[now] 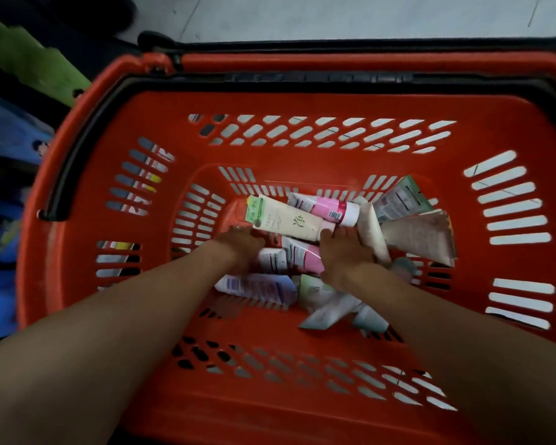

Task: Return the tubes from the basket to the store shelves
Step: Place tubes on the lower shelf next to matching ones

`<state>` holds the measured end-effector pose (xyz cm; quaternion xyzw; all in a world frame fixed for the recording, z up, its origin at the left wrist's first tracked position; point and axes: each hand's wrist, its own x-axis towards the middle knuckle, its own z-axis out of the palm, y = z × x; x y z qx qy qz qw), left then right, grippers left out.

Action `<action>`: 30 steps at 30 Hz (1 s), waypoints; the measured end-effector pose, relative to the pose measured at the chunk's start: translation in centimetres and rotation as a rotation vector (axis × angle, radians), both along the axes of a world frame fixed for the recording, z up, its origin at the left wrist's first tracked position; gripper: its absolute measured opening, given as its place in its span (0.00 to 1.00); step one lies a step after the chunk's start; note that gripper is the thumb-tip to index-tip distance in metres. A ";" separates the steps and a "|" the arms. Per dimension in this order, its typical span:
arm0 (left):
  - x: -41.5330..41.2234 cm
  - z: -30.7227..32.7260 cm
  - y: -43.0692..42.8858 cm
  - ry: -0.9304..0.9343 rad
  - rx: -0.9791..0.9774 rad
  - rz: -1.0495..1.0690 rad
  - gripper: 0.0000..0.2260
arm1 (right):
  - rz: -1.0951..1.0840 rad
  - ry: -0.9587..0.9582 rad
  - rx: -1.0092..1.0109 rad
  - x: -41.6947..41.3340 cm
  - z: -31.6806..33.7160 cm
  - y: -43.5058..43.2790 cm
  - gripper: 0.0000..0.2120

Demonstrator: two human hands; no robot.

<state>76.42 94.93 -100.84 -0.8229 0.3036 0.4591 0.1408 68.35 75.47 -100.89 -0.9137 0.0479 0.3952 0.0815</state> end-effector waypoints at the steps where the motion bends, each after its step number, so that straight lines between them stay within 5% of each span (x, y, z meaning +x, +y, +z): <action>1: -0.1 0.2 0.4 0.038 -0.016 0.054 0.24 | -0.004 0.016 -0.003 -0.1 0.0 0.2 0.28; 5: -0.8 2.8 1.5 0.130 -0.168 0.356 0.32 | -0.148 -0.040 0.096 0.1 1.0 -0.4 0.28; 8: -1.0 6.4 1.6 0.156 -0.365 0.732 0.20 | -0.440 -0.103 0.386 0.7 4.7 -1.6 0.29; 11: -0.6 10.6 1.3 0.145 -0.625 1.073 0.09 | -0.896 0.029 0.760 1.1 9.7 -2.3 0.20; 15: -0.4 17.8 1.0 0.202 -0.957 1.315 0.26 | -0.987 0.035 0.968 1.3 16.9 -2.7 0.19; 19: -1.6 25.3 0.3 0.402 -1.209 1.587 0.27 | -0.980 -0.034 1.210 0.5 25.3 -2.5 0.15; 23: -3.9 31.5 0.9 0.678 -1.409 1.626 0.31 | -0.955 -0.048 1.514 -2.2 32.6 -1.8 0.13; 30: -7.2 37.1 2.2 0.958 -1.694 1.472 0.22 | -1.013 0.082 1.902 -4.3 37.4 0.5 0.27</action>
